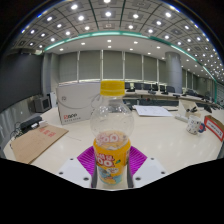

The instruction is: Pour water

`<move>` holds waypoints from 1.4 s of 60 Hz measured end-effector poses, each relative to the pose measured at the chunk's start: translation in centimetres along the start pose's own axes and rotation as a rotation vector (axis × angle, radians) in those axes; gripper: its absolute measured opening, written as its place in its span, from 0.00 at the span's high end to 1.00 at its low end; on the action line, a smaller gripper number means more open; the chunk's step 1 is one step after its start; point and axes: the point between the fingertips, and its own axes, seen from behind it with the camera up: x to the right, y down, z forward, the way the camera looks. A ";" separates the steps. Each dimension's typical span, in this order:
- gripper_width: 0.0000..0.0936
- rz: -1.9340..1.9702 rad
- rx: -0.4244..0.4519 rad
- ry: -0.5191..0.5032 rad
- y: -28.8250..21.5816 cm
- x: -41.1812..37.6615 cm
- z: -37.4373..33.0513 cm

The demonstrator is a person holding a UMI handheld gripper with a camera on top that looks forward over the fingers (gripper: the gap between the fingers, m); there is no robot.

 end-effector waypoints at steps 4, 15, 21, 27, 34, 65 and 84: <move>0.58 0.006 0.003 -0.022 -1.3 0.0 -0.1; 0.59 0.126 0.049 -0.078 -8.4 1.7 -0.8; 0.59 0.287 0.084 -0.133 -13.2 4.0 -0.6; 0.59 0.521 0.114 -0.222 -18.0 7.4 0.3; 0.59 0.814 0.147 -0.344 -22.8 12.6 2.4; 0.59 2.017 0.121 -0.538 -18.2 34.9 12.8; 0.59 2.018 0.045 -0.528 -17.9 35.8 13.4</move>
